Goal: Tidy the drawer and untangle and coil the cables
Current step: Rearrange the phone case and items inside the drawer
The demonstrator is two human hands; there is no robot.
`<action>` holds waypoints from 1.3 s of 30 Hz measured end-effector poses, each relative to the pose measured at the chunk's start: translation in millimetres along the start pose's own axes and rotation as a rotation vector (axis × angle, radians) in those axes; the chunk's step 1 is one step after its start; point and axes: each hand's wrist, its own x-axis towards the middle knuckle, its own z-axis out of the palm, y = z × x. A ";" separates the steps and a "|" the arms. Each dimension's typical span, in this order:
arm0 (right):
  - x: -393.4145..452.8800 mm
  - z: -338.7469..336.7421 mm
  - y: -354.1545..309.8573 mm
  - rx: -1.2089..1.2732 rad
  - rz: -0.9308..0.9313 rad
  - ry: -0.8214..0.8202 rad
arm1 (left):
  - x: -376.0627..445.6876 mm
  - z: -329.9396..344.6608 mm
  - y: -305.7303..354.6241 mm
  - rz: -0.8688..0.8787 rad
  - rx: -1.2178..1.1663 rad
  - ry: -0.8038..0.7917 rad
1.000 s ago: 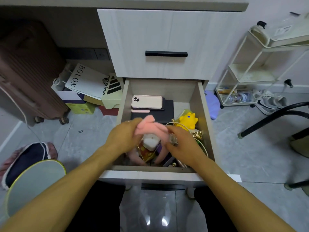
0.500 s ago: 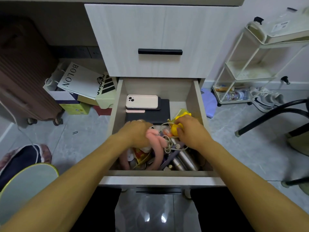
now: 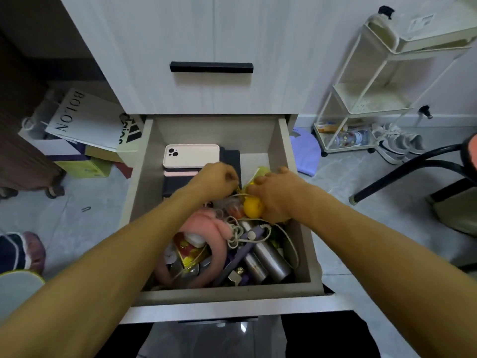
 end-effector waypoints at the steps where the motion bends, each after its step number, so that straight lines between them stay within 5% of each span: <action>1: -2.2 -0.4 2.3 0.016 -0.020 -0.005 | 12.5 4.4 6.6 -0.009 -0.034 -0.021; 7: -22.6 23.3 5.2 0.047 -0.078 0.187 | 77.2 31.6 23.3 -0.283 -0.068 -0.278; 11: -19.2 27.5 7.2 0.102 -0.078 0.251 | 90.0 25.5 21.4 -0.312 -0.126 -0.314; 16: -18.2 32.1 6.9 0.157 -0.066 0.269 | 88.2 33.9 9.2 -0.324 -0.308 -0.178; 23: -18.5 34.9 5.6 0.145 -0.022 0.243 | 63.3 26.1 0.9 -0.315 -0.800 0.301; 34: -18.7 33.8 -22.4 0.530 0.137 0.507 | -29.0 -18.4 -48.0 -0.413 -1.091 0.144; 39: -16.0 29.6 -48.5 0.675 0.051 0.570 | -46.2 -20.6 -53.9 -0.479 -1.381 0.276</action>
